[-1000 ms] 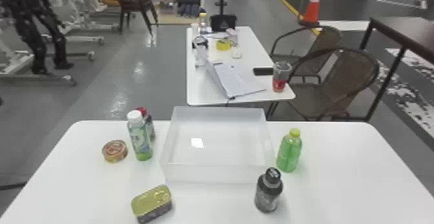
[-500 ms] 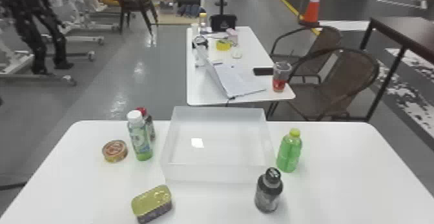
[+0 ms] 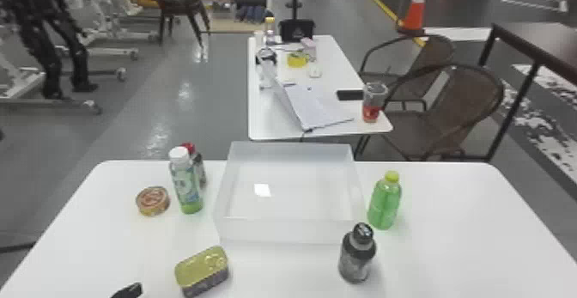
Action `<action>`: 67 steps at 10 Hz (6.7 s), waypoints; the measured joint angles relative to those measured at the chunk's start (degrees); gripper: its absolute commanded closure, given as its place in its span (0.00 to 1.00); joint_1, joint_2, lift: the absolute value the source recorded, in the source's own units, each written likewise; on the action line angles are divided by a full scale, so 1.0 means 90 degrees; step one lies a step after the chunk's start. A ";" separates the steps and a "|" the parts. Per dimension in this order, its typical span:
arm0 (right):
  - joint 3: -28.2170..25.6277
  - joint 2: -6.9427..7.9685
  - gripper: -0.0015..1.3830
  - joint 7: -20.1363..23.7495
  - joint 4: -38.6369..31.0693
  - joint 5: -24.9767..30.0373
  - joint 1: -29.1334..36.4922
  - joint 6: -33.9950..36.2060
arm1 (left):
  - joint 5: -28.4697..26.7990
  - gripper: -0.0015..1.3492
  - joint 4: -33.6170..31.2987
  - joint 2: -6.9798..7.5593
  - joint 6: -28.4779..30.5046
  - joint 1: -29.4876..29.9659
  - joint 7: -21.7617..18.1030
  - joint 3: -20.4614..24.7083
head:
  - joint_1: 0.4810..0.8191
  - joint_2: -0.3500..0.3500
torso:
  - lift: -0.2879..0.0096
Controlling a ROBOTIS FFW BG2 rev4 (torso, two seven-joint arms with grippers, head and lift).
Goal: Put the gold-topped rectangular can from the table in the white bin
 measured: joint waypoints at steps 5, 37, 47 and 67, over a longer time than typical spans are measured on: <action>0.0000 0.0000 0.31 0.0023 0.0044 -0.0006 -0.0004 -0.0002 | -0.0684 0.20 0.0408 0.0635 0.0304 -0.0686 -0.1085 -0.0067 | 0.20 0.50 | 0.63; -0.0029 0.0000 0.31 0.0417 0.0413 -0.0101 -0.0435 -0.0009 | -0.1234 0.83 -0.1022 0.0721 0.2736 -0.2874 -0.1657 -0.1669 | 0.20 0.50 | 0.63; -0.0019 0.0000 0.31 0.0537 0.0618 -0.0083 -0.0707 -0.0009 | -0.2124 0.29 0.2827 0.0495 0.1038 -0.5098 -0.1599 -0.2499 | 0.20 0.50 | 0.63; -0.0176 0.0000 0.32 0.0480 0.0289 -0.0098 -0.0485 0.0001 | -0.0428 0.11 -0.0387 -0.0566 -0.0723 0.0030 0.1137 0.0632 | 0.20 0.50 | 0.63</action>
